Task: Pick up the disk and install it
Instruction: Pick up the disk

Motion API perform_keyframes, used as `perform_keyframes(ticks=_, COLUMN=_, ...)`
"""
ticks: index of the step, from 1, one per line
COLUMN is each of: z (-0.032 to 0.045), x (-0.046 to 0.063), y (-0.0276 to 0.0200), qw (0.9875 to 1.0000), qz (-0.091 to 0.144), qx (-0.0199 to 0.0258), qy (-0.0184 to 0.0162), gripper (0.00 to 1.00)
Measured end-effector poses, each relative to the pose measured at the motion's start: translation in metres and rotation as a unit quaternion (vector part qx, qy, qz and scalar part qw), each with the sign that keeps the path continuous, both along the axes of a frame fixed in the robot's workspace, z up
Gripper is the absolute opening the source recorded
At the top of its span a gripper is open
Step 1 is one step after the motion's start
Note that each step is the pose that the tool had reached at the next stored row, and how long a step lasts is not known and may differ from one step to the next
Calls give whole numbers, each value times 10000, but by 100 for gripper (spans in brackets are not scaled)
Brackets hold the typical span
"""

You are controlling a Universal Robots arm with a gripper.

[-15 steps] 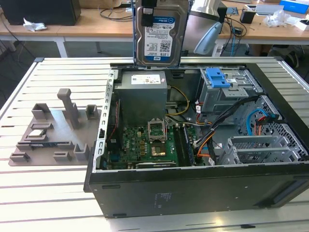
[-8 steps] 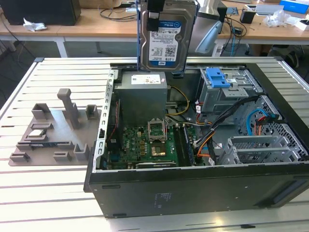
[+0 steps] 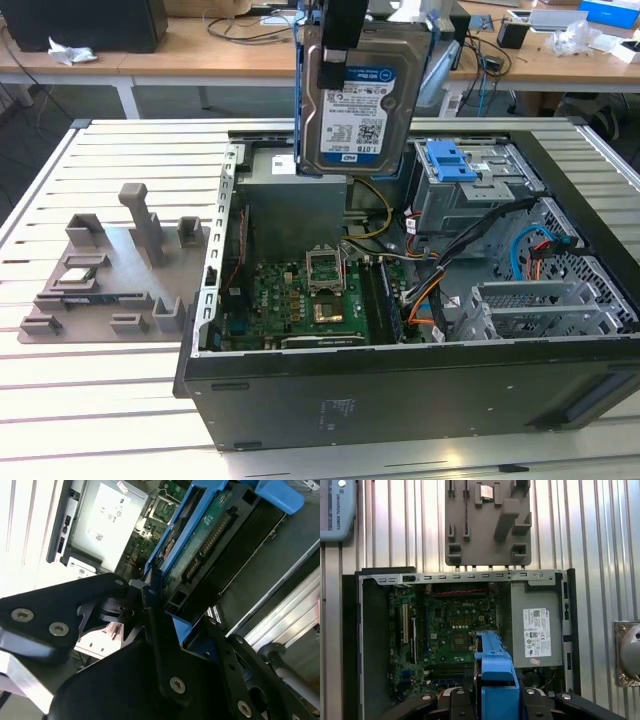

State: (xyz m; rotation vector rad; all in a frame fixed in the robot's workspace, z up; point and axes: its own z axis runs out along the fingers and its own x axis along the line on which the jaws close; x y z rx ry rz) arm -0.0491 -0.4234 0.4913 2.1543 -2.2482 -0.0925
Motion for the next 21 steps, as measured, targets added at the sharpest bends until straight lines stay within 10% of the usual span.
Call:
perform_keyframes(ticks=5, z=-3, x=40, y=-255, qw=10000, qz=0, qx=0, qy=0, gripper=37)
perform_keyframes(ticks=21, z=-18, x=165, y=-848, qw=10000, qz=0, qx=2, qy=1, gripper=37)
